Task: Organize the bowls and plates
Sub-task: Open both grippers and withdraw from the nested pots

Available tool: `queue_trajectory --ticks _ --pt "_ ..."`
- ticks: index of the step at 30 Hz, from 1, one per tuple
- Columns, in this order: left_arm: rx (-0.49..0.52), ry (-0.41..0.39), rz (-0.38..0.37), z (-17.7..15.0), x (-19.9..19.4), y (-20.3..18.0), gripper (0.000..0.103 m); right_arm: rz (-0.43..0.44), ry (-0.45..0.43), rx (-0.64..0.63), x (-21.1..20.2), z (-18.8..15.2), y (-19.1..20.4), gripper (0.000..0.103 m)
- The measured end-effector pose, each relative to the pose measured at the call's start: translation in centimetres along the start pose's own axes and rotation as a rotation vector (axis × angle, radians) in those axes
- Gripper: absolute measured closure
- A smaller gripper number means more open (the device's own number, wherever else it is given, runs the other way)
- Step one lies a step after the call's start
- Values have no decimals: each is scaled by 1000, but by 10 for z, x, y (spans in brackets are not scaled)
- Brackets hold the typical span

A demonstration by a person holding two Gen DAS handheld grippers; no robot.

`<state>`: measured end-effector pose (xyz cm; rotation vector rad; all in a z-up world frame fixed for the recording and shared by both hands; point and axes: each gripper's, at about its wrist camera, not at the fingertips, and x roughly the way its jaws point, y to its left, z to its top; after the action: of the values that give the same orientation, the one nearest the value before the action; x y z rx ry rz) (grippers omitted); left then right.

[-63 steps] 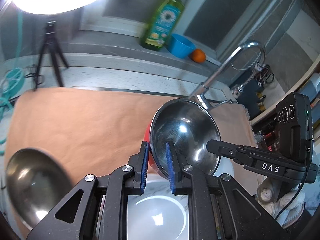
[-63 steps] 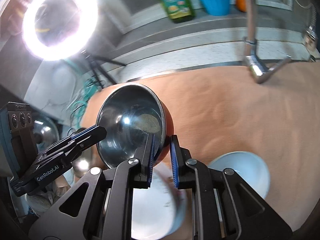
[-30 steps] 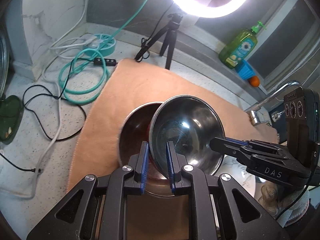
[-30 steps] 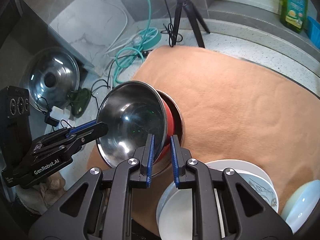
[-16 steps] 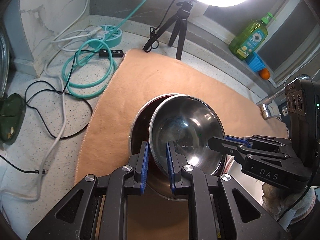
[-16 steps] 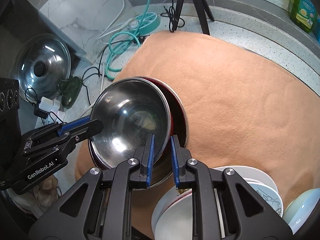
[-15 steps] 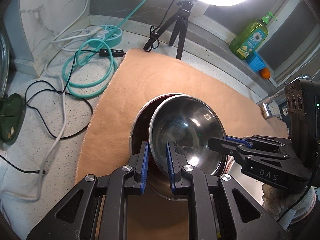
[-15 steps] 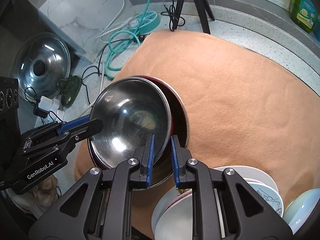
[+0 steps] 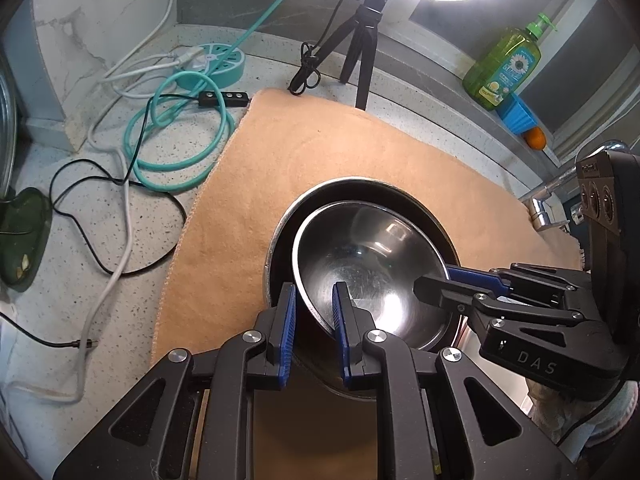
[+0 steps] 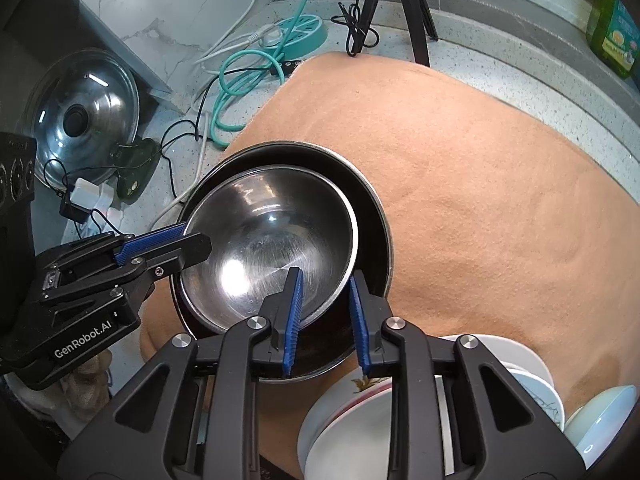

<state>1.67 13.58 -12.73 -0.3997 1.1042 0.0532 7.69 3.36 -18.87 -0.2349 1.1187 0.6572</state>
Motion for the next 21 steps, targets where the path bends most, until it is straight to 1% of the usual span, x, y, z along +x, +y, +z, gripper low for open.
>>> queue_trajectory --ticks 6,12,16,21 --pt "13 13 5 -3 3 0 87 -56 -21 -57 -1 -1 9 78" --pt "17 20 -7 -5 2 0 85 -140 -53 -142 0 -4 18 78" --pt "8 10 -13 -5 -1 0 85 -194 -67 -197 2 -6 24 78" --pt "3 -1 -16 -5 -6 1 85 -193 -69 -211 1 -9 24 76"
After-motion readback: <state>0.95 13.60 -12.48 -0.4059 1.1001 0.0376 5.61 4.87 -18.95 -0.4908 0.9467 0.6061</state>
